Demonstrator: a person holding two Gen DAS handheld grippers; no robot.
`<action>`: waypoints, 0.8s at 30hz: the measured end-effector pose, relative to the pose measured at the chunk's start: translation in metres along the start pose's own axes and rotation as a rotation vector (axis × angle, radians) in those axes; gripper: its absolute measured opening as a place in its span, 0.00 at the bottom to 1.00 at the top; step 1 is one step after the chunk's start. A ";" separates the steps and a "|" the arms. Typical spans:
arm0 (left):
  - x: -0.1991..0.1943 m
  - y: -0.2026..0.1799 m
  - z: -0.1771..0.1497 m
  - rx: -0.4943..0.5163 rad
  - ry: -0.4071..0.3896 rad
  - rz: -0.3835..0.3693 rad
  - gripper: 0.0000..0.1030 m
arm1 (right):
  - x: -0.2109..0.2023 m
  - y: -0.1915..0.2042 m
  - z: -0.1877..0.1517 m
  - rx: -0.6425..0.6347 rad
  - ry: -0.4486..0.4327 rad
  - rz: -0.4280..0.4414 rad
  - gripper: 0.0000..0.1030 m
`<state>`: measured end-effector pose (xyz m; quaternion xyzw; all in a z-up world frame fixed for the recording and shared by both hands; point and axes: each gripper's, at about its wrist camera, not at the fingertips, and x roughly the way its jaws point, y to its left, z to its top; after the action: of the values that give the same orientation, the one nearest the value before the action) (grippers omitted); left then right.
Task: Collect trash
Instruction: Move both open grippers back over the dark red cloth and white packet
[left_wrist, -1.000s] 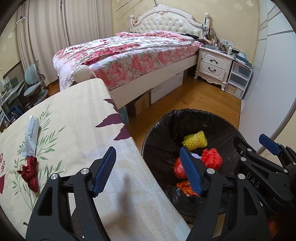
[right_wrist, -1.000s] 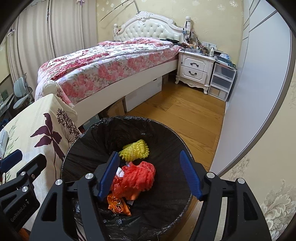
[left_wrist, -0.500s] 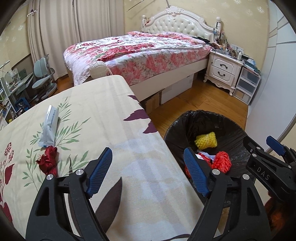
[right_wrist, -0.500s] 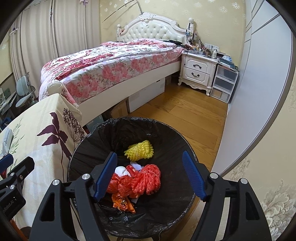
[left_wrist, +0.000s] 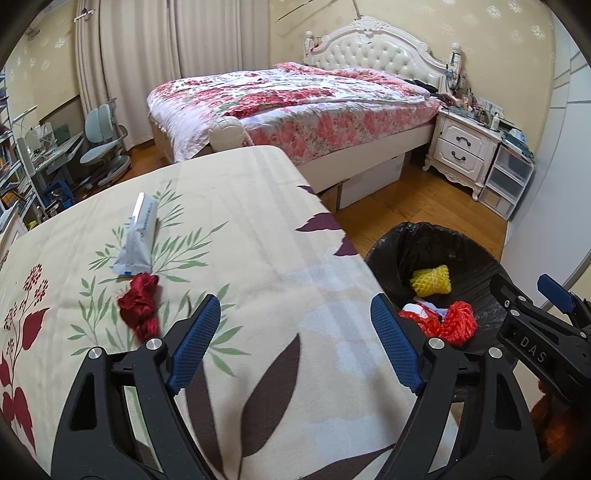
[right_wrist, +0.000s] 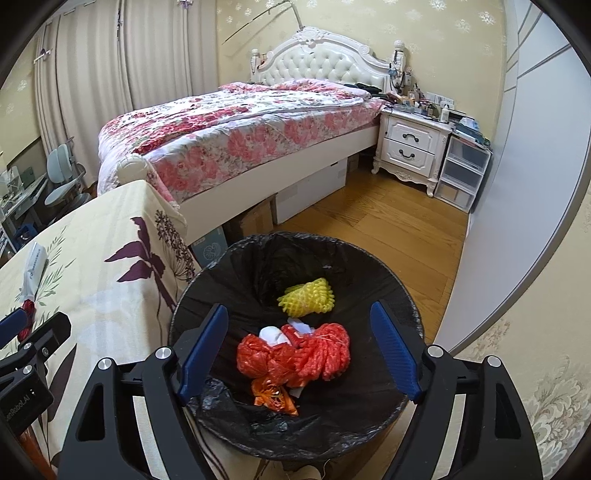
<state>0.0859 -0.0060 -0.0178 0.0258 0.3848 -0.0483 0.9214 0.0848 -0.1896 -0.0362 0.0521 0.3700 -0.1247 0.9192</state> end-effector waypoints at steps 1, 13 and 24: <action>-0.001 0.004 -0.001 -0.006 0.000 0.004 0.79 | 0.000 0.003 -0.001 -0.004 0.002 0.008 0.75; -0.006 0.061 -0.011 -0.098 0.018 0.090 0.79 | -0.001 0.045 -0.004 -0.060 0.022 0.094 0.75; 0.021 0.095 -0.005 -0.121 0.086 0.126 0.59 | -0.002 0.085 -0.006 -0.128 0.034 0.159 0.75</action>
<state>0.1073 0.0874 -0.0357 -0.0036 0.4238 0.0343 0.9051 0.1018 -0.1059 -0.0390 0.0247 0.3876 -0.0266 0.9211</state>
